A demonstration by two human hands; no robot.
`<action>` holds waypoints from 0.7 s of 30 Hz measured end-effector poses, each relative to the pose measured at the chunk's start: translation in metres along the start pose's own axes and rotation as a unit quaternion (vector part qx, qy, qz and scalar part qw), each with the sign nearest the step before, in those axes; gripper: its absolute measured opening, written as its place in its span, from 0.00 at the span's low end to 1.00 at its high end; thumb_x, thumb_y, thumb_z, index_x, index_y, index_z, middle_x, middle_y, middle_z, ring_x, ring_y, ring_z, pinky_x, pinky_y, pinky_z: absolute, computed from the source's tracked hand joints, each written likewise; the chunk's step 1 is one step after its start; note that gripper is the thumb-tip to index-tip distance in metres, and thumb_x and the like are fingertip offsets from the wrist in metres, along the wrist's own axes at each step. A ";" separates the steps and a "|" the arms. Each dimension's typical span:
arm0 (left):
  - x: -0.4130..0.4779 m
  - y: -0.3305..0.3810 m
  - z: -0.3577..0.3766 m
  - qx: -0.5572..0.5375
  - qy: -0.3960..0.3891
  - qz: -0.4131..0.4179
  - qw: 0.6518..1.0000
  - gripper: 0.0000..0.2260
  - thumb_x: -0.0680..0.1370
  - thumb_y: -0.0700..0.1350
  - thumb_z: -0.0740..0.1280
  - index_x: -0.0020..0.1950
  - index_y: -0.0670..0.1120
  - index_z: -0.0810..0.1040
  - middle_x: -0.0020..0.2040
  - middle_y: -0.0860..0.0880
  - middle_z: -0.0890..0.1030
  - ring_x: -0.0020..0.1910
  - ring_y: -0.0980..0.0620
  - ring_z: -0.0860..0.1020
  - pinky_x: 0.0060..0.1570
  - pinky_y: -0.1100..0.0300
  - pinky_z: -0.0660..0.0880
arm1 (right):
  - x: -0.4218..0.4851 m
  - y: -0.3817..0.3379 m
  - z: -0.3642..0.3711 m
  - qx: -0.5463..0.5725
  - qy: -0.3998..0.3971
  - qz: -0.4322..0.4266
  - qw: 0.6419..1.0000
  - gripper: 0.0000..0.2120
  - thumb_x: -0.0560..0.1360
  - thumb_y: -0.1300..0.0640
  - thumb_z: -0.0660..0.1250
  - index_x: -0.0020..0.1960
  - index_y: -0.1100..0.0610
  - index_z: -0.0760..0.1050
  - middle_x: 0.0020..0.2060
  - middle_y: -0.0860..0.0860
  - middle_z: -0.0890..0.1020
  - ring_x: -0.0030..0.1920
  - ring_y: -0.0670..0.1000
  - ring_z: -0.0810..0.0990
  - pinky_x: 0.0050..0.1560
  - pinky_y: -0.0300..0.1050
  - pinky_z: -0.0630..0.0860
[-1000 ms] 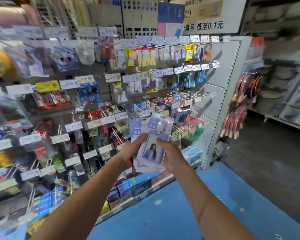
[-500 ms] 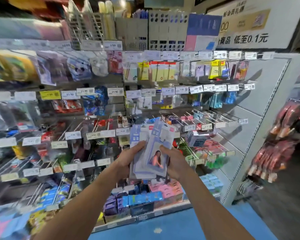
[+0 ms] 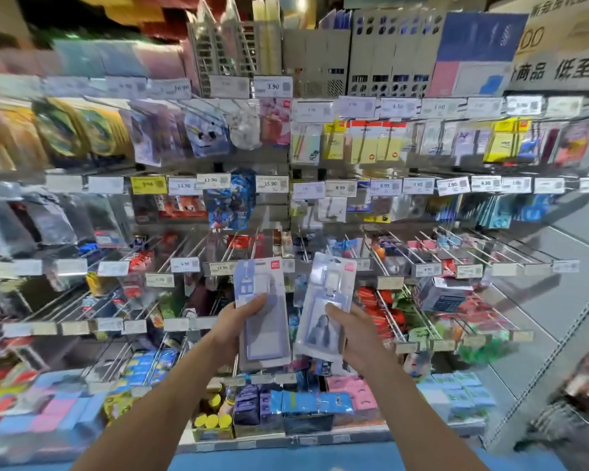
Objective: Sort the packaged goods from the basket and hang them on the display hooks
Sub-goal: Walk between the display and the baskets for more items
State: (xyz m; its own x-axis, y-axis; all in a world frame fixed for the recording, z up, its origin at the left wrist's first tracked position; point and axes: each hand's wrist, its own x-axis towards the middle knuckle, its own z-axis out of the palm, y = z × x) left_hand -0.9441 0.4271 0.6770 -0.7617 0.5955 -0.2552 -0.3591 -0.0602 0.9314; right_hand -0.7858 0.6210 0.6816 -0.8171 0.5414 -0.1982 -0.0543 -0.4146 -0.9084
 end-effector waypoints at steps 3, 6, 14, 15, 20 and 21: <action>0.016 0.015 -0.030 -0.002 0.009 0.001 1.000 0.26 0.72 0.53 0.76 0.64 0.36 0.81 0.59 0.33 0.83 0.55 0.32 0.83 0.47 0.45 0.83 | 0.018 0.005 0.017 -0.023 0.015 -0.013 1.000 0.05 0.79 0.63 0.72 0.54 0.57 0.83 0.44 0.53 0.86 0.45 0.53 0.84 0.48 0.50 0.78; 0.029 0.033 -0.052 0.004 0.004 0.014 1.000 0.30 0.71 0.55 0.78 0.65 0.37 0.80 0.57 0.34 0.84 0.51 0.34 0.83 0.46 0.45 0.83 | 0.038 0.013 0.038 -0.051 0.036 -0.005 0.998 0.11 0.77 0.60 0.74 0.59 0.55 0.81 0.52 0.52 0.86 0.57 0.55 0.82 0.63 0.57 0.75; 0.055 0.077 -0.091 0.007 -0.087 0.060 0.994 0.30 0.67 0.57 0.81 0.61 0.39 0.83 0.54 0.39 0.85 0.48 0.41 0.85 0.42 0.52 0.82 | 0.076 0.010 0.092 -0.063 0.008 -0.007 0.998 0.34 0.79 0.56 0.73 0.79 0.59 0.61 0.73 0.48 0.69 0.76 0.56 0.66 0.73 0.55 0.62; 0.056 0.085 -0.091 0.013 -0.102 0.061 0.993 0.25 0.70 0.56 0.78 0.58 0.41 0.84 0.52 0.40 0.86 0.47 0.42 0.86 0.42 0.52 0.82 | 0.078 0.004 0.100 -0.065 0.006 -0.002 0.998 0.33 0.79 0.56 0.72 0.79 0.59 0.61 0.72 0.46 0.68 0.76 0.55 0.66 0.73 0.54 0.62; 0.064 0.127 -0.082 0.014 -0.135 0.114 0.984 0.29 0.59 0.59 0.82 0.53 0.44 0.85 0.50 0.42 0.86 0.46 0.43 0.85 0.45 0.50 0.83 | 0.097 -0.010 0.112 -0.053 0.056 -0.020 0.997 0.30 0.71 0.53 0.76 0.69 0.58 0.70 0.65 0.54 0.78 0.65 0.57 0.78 0.70 0.62 0.72; 0.066 0.136 -0.078 0.016 -0.143 0.117 0.983 0.30 0.58 0.58 0.83 0.55 0.44 0.84 0.51 0.42 0.85 0.47 0.43 0.85 0.46 0.50 0.83 | 0.101 -0.013 0.111 -0.060 0.066 -0.024 0.996 0.36 0.67 0.49 0.76 0.71 0.58 0.70 0.66 0.57 0.79 0.65 0.59 0.79 0.69 0.64 0.73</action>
State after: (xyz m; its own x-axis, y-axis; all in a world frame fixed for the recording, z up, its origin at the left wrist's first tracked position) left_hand -1.0853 0.3954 0.7668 -0.6373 0.7693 0.0461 -0.1721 -0.2004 0.9645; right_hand -0.9320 0.5998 0.7144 -0.7325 0.6528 -0.1931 -0.0165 -0.3006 -0.9536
